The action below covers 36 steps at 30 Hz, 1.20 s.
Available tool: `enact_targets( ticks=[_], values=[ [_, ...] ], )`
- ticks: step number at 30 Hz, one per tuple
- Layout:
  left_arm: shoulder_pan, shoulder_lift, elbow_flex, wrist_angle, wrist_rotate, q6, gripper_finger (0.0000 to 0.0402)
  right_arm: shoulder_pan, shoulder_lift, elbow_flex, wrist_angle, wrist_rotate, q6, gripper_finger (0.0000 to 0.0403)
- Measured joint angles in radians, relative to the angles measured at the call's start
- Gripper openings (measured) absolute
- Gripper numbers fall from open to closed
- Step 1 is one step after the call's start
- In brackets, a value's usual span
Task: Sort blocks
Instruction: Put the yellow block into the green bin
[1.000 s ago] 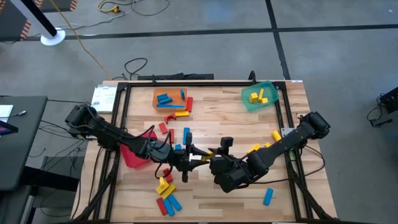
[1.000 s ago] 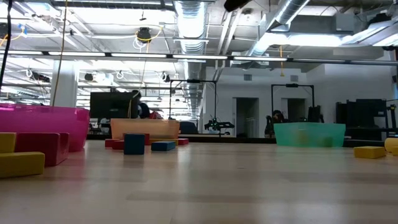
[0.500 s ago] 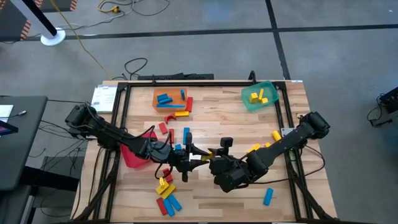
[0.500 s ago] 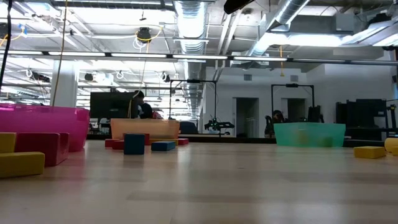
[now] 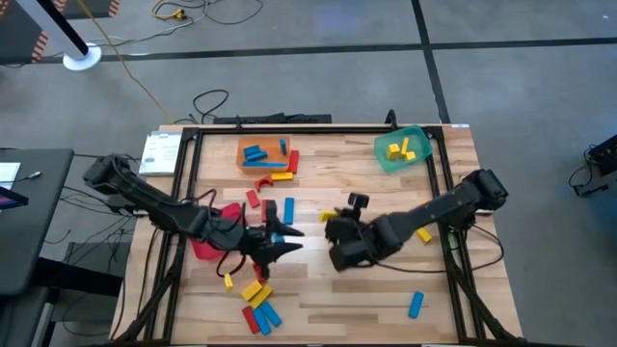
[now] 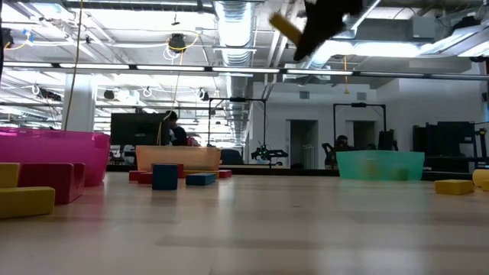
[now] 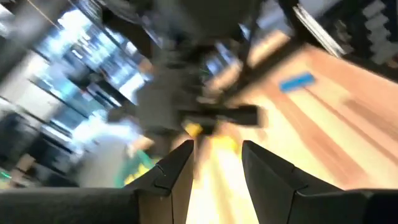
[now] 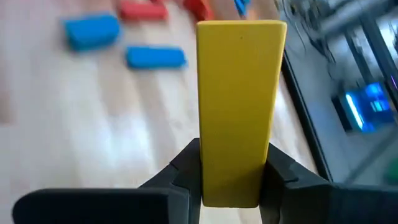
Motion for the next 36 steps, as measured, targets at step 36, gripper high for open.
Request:
enact_targets(
  ticks=[36],
  values=[
    [-0.312, -0.017, -0.281, -0.111, -0.057, -0.596, 0.0133, -1.059, -0.001, -0.003, -0.215, -0.557, -0.406, 0.0113]
  ],
)
